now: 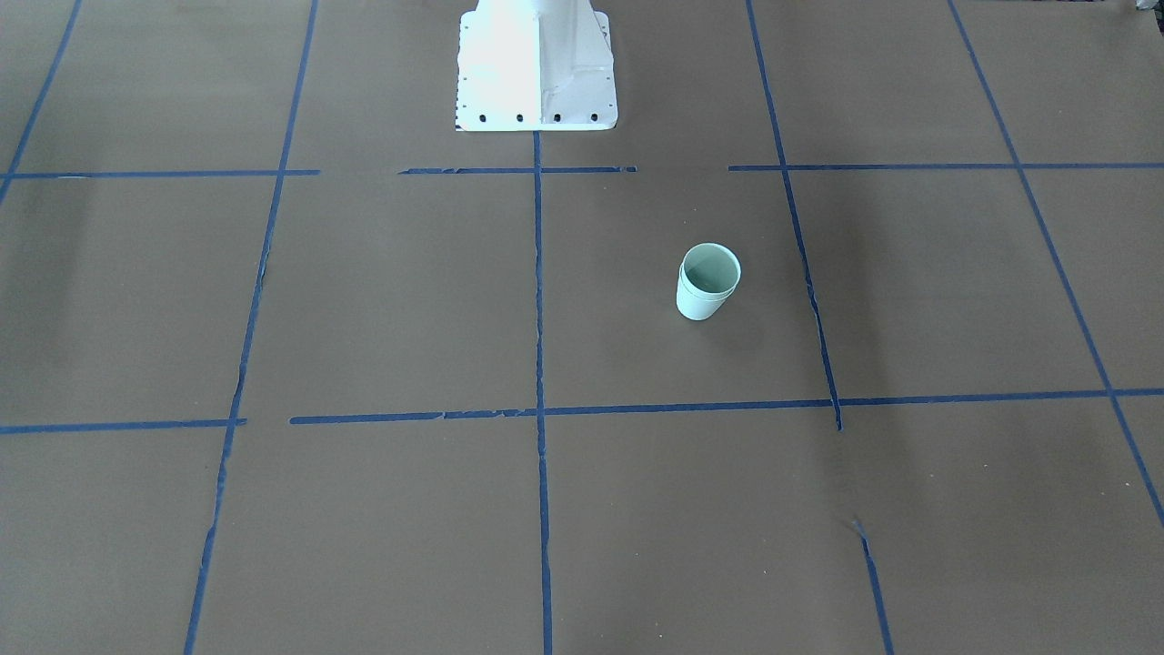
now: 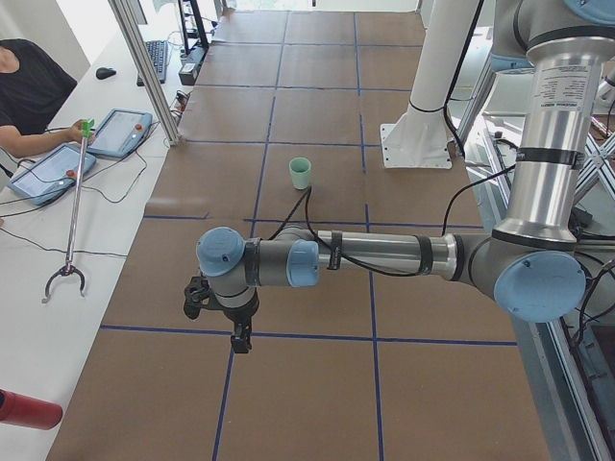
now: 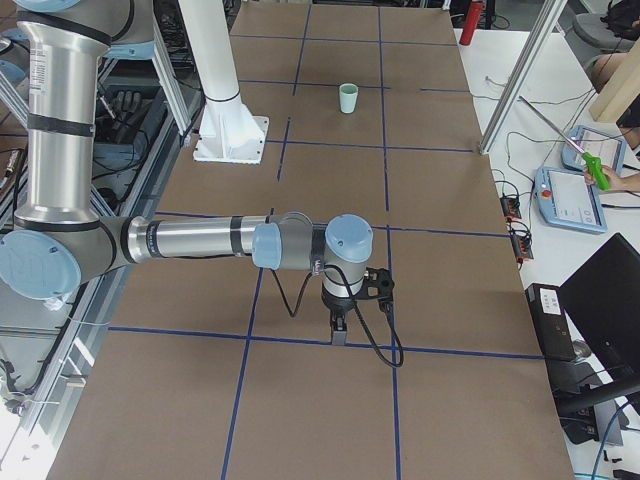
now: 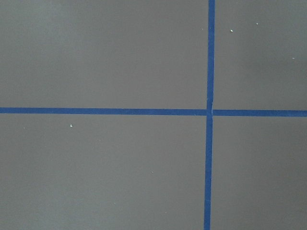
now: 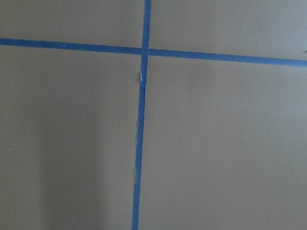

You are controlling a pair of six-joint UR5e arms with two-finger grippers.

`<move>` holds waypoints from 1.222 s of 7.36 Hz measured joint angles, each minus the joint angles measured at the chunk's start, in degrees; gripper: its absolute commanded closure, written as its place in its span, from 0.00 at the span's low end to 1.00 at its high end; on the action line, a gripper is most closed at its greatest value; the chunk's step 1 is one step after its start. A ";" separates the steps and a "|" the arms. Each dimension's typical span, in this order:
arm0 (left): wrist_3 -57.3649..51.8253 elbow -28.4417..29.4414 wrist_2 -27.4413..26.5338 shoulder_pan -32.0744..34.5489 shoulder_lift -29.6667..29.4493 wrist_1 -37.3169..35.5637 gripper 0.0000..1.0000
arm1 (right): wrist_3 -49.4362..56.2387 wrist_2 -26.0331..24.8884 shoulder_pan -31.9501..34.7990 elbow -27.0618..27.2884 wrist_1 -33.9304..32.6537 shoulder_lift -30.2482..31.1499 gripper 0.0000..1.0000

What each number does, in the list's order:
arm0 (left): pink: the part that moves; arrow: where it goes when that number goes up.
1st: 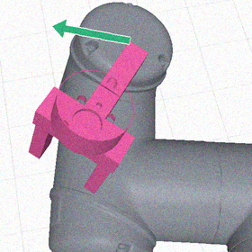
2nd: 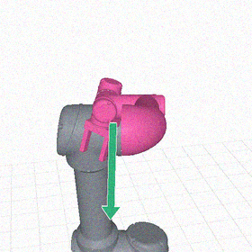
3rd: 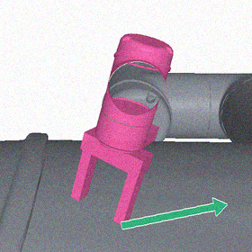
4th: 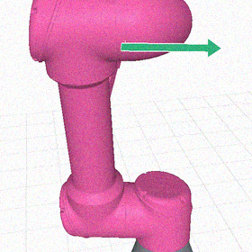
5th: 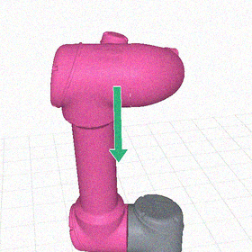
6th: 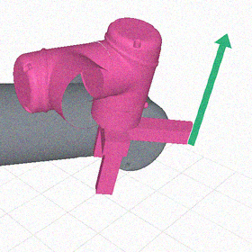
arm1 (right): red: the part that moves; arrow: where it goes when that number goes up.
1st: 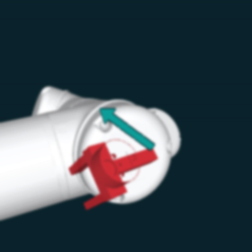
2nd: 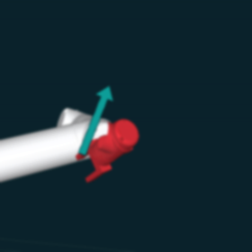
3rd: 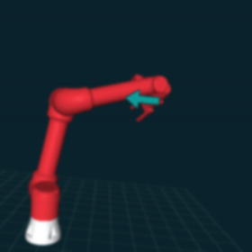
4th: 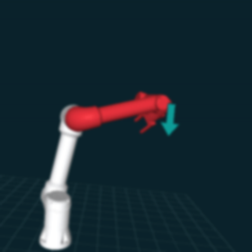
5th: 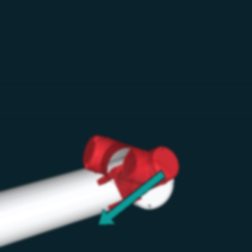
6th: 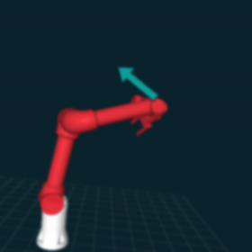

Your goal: Stack cups

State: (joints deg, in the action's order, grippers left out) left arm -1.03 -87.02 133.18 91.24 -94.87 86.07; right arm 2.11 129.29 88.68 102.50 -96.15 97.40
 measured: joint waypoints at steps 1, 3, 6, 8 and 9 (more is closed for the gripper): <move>-0.02 -0.54 1.63 0.16 0.65 -0.37 0.00 | 0.00 0.00 0.00 0.00 -0.02 0.01 0.00; 0.03 -1.53 2.64 0.23 1.19 -0.53 0.00 | 0.00 0.00 0.00 -0.02 -0.02 0.00 0.00; 0.06 -1.69 2.63 0.21 1.27 -0.55 0.00 | 0.00 0.00 0.00 -0.02 -0.03 -0.02 0.00; 0.06 -1.67 2.62 0.17 1.27 -0.50 0.00 | 0.00 0.00 0.00 0.00 -0.02 -0.01 0.00; 0.06 -1.67 2.61 0.17 1.26 -0.48 0.00 | 0.00 0.00 0.00 0.00 -0.05 -0.02 0.00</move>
State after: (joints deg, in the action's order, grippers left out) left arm -0.97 -88.68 135.79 91.41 -93.62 85.59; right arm 2.11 129.29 88.68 102.50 -96.21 97.38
